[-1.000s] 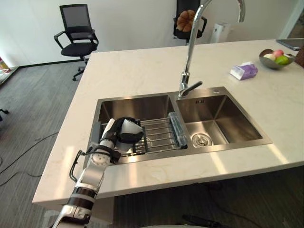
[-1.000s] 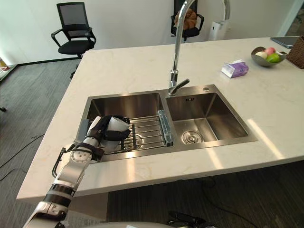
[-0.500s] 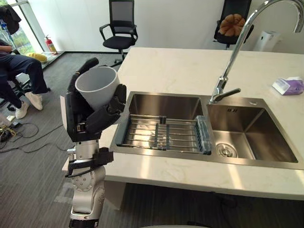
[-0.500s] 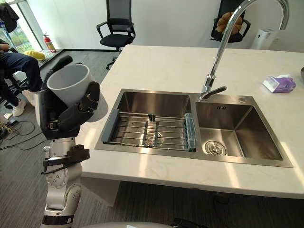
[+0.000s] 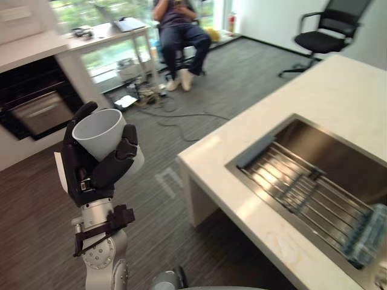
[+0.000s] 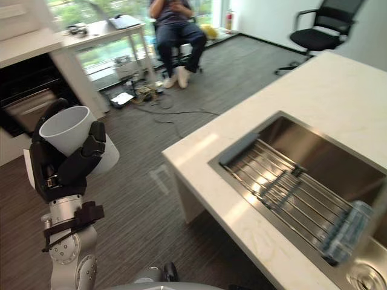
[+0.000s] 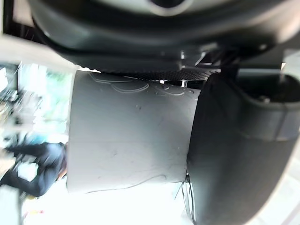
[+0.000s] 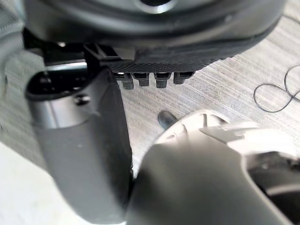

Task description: Walk over to the sink, pick up the cup, carry it to the dishwasher, place the cup inside the dishwasher, then close the dishwasher door

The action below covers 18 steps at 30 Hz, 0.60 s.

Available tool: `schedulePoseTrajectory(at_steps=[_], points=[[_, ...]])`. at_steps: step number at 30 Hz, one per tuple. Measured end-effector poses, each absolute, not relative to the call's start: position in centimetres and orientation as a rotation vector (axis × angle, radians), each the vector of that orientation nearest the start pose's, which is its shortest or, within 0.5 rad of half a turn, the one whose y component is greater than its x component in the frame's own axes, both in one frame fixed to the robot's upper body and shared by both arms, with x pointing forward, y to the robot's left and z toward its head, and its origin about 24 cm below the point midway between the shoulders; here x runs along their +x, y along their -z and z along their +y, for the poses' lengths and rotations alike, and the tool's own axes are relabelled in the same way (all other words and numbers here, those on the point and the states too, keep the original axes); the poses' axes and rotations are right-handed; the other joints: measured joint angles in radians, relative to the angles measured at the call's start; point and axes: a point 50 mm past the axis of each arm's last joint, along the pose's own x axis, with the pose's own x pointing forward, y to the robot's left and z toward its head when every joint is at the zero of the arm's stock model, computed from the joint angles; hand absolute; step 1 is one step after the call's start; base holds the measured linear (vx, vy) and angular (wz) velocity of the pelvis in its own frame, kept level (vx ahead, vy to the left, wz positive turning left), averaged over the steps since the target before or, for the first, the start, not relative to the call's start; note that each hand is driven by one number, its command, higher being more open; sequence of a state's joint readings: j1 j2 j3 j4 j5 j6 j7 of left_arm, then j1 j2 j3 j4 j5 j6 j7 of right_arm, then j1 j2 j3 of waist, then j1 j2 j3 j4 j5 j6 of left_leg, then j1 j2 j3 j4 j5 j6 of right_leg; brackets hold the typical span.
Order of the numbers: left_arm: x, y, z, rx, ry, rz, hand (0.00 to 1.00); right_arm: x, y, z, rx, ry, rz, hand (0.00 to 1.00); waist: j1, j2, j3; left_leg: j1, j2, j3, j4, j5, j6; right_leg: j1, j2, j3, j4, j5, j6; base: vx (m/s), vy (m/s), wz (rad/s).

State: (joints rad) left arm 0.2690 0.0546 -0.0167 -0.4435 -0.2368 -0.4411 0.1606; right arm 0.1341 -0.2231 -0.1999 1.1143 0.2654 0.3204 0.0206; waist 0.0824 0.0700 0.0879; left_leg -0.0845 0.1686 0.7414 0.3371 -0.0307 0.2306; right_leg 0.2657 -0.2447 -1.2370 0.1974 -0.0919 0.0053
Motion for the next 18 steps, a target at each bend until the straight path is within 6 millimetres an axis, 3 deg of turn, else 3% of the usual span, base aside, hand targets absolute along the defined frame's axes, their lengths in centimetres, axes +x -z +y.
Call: schedulePoseTrajectory(at_steps=[1, 2, 3, 4, 5, 7, 8, 10, 11, 12, 13, 14, 15, 16, 17, 18], points=[[18.5, -12.9, 17.3, -0.239, -0.166, -0.652, 0.00, 3.3, 16.4, -24.8, 0.247, 0.454, 1.473, 1.00, -0.026, 0.000, 0.009, -0.001, -0.056, -0.042, -0.107, 0.037, 0.014, -0.008, 0.017, 0.013, -0.037, -0.041, 0.011, -0.11, 0.211, 2.57], [18.5, -13.3, 17.1, -0.242, -0.154, -0.676, 0.00, 3.6, 16.4, -24.7, 0.253, 0.451, 1.472, 1.00, -0.029, -0.008, 0.008, 0.012, -0.111, -0.088, -0.211, 0.073, 0.008, -0.012, 0.041, 0.007, -0.116, -0.038, 0.005, -0.19, 0.205, 2.47], [18.4, -13.9, 17.1, -0.240, -0.141, -0.716, 0.00, 4.0, 16.5, -24.2, 0.260, 0.440, 1.468, 1.00, -0.032, -0.010, 0.006, 0.045, -0.112, -0.038, -0.253, -0.028, -0.015, 0.002, 0.062, -0.056, -0.155, 0.049, 0.045, -0.19, 0.197, 2.29], [18.4, -13.9, 17.1, -0.256, -0.133, -0.720, 0.00, 5.1, 16.3, -24.3, 0.246, 0.437, 1.455, 1.00, -0.042, 0.010, 0.016, 0.068, -0.091, 0.030, -0.255, -0.023, -0.128, 0.036, 0.047, -0.132, -0.109, 0.056, 0.053, -0.15, 0.213, 2.18], [18.4, -13.9, 17.1, -0.261, -0.132, -0.719, 0.00, 5.1, 16.3, -24.4, 0.241, 0.442, 1.465, 1.00, -0.043, 0.013, 0.028, 0.081, -0.106, 0.026, -0.267, -0.016, -0.128, 0.056, 0.035, -0.156, -0.088, 0.054, 0.050, -0.11, 0.305, 1.65], [18.1, -13.6, 17.3, -0.271, -0.135, -0.704, 0.00, 5.4, 16.2, -24.2, 0.235, 0.443, 1.477, 1.00, -0.012, 0.016, 0.032, 0.104, -0.150, -0.039, -0.291, -0.017, -0.115, 0.098, -0.008, -0.197, -0.026, 0.054, 0.045, -0.05, 0.248, 1.07], [18.1, -13.7, 17.2, -0.269, -0.132, -0.705, 0.00, 5.9, 16.2, -23.8, 0.241, 0.448, 1.468, 1.00, -0.010, 0.016, 0.029, 0.104, -0.181, -0.089, -0.308, -0.019, -0.113, 0.107, -0.043, -0.195, 0.028, 0.051, 0.026, 0.01, 0.207, 1.25], [18.1, -14.0, 16.5, -0.290, -0.092, -0.714, 0.00, 6.8, 16.0, -24.0, 0.231, 0.488, 1.455, 1.00, -0.010, 0.018, 0.030, 0.104, -0.236, -0.175, -0.353, -0.009, -0.092, 0.092, -0.104, -0.099, 0.135, 0.026, -0.032, 0.02, 0.218, 1.37], [18.2, -14.3, 15.2, -0.328, -0.020, -0.716, 0.00, 7.0, 15.9, -24.1, 0.278, 0.530, 1.437, 1.00, -0.016, 0.020, 0.029, 0.103, -0.266, -0.246, -0.384, 0.006, -0.044, 0.043, -0.105, 0.097, 0.176, -0.032, -0.046, 0.00, 0.129, 1.62], [18.5, -14.4, 13.9, -0.357, 0.058, -0.710, 0.00, 7.1, 15.9, -23.9, 0.326, 0.553, 1.410, 1.00, -0.026, 0.022, 0.032, 0.100, -0.283, -0.315, -0.388, 0.014, -0.034, 0.005, -0.059, 0.278, 0.167, -0.062, -0.021, 0.00, 0.114, 2.62], [19.1, -14.1, 11.6, -0.367, 0.203, -0.680, 0.00, 7.5, 15.8, -23.9, 0.388, 0.588, 1.367, 1.00, -0.046, 0.049, 0.033, 0.102, -0.285, -0.432, -0.380, 0.023, -0.061, -0.052, 0.074, 0.560, 0.132, -0.111, -0.011, 0.00, 0.044, 2.25], [19.2, -13.9, 11.1, -0.364, 0.234, -0.673, 0.00, 7.6, 15.8, -24.0, 0.398, 0.595, 1.360, 1.00, -0.049, 0.057, 0.033, 0.103, -0.280, -0.456, -0.373, 0.020, -0.086, -0.060, 0.108, 0.608, 0.117, -0.117, -0.015, 0.04, 0.037, 2.59], [19.4, -13.3, 10.0, -0.330, 0.336, -0.637, 0.00, 7.8, 16.0, -22.8, 0.465, 0.600, 1.351, 1.00, -0.061, -0.008, 0.042, 0.036, -0.303, -0.551, -0.228, -0.047, -0.218, -0.114, 0.137, 0.797, 0.051, -0.108, -0.005, -0.03, -0.051, 1.64], [18.9, -13.5, 10.2, -0.287, 0.389, -0.658, 0.00, 9.4, 16.2, -20.6, 0.489, 0.573, 1.338, 1.00, -0.042, -0.087, 0.046, -0.041, -0.229, -0.566, 0.026, -0.163, -0.057, -0.198, 0.024, 0.934, 0.044, -0.074, 0.108, -0.05, -0.028, 1.37], [18.9, -13.4, 10.1, -0.289, 0.394, -0.656, 0.00, 9.5, 16.1, -21.0, 0.475, 0.582, 1.330, 1.00, -0.039, -0.076, 0.045, -0.023, -0.180, -0.582, -0.008, -0.192, -0.120, -0.206, 0.026, 0.953, 0.039, -0.077, 0.129, -0.16, 0.065, 0.25], [19.3, -12.4, 9.8, -0.307, 0.365, -0.601, 0.00, 9.6, 16.0, -21.4, 0.492, 0.592, 1.314, 1.00, -0.017, -0.094, 0.056, 0.039, -0.211, -0.551, -0.022, -0.181, -0.113, -0.230, -0.008, 1.009, 0.023, -0.070, 0.148, -0.19, 0.188, -0.26]])
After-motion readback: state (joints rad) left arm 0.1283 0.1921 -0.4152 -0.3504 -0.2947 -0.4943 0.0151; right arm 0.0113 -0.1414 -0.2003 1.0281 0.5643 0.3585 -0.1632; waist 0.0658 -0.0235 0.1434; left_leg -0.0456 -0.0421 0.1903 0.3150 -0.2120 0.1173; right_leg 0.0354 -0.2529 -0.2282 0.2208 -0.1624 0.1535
